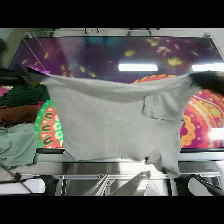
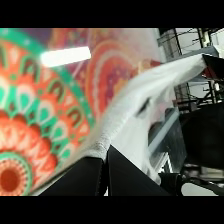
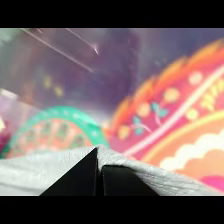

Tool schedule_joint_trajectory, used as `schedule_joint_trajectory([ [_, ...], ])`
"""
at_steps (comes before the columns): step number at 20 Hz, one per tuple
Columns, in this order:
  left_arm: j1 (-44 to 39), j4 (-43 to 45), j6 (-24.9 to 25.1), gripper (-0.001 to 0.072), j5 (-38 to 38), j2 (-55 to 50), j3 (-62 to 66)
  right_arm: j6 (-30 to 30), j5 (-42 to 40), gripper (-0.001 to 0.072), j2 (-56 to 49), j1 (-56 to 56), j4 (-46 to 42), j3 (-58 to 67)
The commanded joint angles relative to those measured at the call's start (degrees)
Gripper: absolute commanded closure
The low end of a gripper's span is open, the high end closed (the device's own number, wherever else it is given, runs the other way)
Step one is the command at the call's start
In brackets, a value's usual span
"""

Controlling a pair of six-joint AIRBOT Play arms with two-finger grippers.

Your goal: Fold the shirts.

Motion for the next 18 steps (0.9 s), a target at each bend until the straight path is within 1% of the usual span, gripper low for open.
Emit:
schedule_joint_trajectory([
  [1, -3.67, 3.28, 0.22, 0.0690, 3.04, -16.48, 2.45, -10.40, -9.55, 0.0701, -18.12, 4.79, 8.28, -0.94],
  [3, -4.42, 1.64, -2.08, 0.0690, 1.88, -24.00, 7.96, -14.23, -9.31, 0.0702, -25.83, 4.92, 15.32, 2.64],
  [4, -4.68, 0.04, -2.82, 0.0690, 1.81, -26.60, 10.62, -14.38, -9.33, 0.0702, -28.20, 4.90, 16.70, 4.76],
  [6, -4.76, -4.68, -3.58, 0.0692, 1.46, -30.49, 16.72, -14.34, -9.33, 0.0701, -30.32, 4.83, 16.76, 9.35],
  [7, -4.76, -7.34, -3.74, 0.0689, 1.09, -31.67, 19.65, -14.34, -9.35, 0.0655, -30.32, 4.61, 16.76, 11.28],
  [8, -4.74, -10.36, -3.80, 0.0631, 0.92, -32.50, 22.73, -14.32, -9.33, 0.0497, -30.29, 4.37, 16.76, 13.70],
  [9, -4.68, -12.35, -3.91, 0.0415, 1.07, -33.03, 25.75, -14.32, -9.31, 0.0449, -30.27, 4.07, 16.74, 15.98],
  [10, -4.57, -13.14, -4.59, 0.0367, 1.27, -33.20, 28.81, -14.29, -9.29, 0.0412, -30.23, 3.63, 16.72, 18.36],
  [11, -4.24, -13.16, -5.09, 0.0367, 1.27, -33.18, 31.93, -14.25, -9.18, 0.0316, -30.23, 2.97, 16.70, 20.33],
  [13, -3.23, -13.07, -8.66, 0.0367, 0.79, -33.18, 37.62, -13.53, -5.53, 0.0308, -30.18, 0.94, 16.46, 23.17],
  [14, -2.47, -13.00, -10.78, 0.0367, -0.59, -33.18, 39.89, -12.48, -1.38, 0.0310, -29.92, -0.72, 15.74, 23.67],
  [15, -1.44, -13.05, -12.68, 0.0368, -3.34, -33.16, 41.66, -9.64, 2.69, 0.0334, -29.42, -2.64, 13.11, 23.69],
  [16, -0.31, -13.05, -14.40, 0.0368, -6.47, -32.96, 42.16, -6.16, 6.45, 0.0422, -28.89, -4.68, 8.92, 23.67],
  [17, 1.03, -13.11, -15.26, 0.0369, -9.88, -32.20, 40.87, -2.62, 10.88, 0.0445, -28.30, -6.91, 3.17, 23.65],
  [18, 2.12, -13.07, -15.65, 0.0455, -12.22, -30.82, 37.79, 0.02, 14.45, 0.0445, -27.82, -8.52, -1.79, 23.58],
])
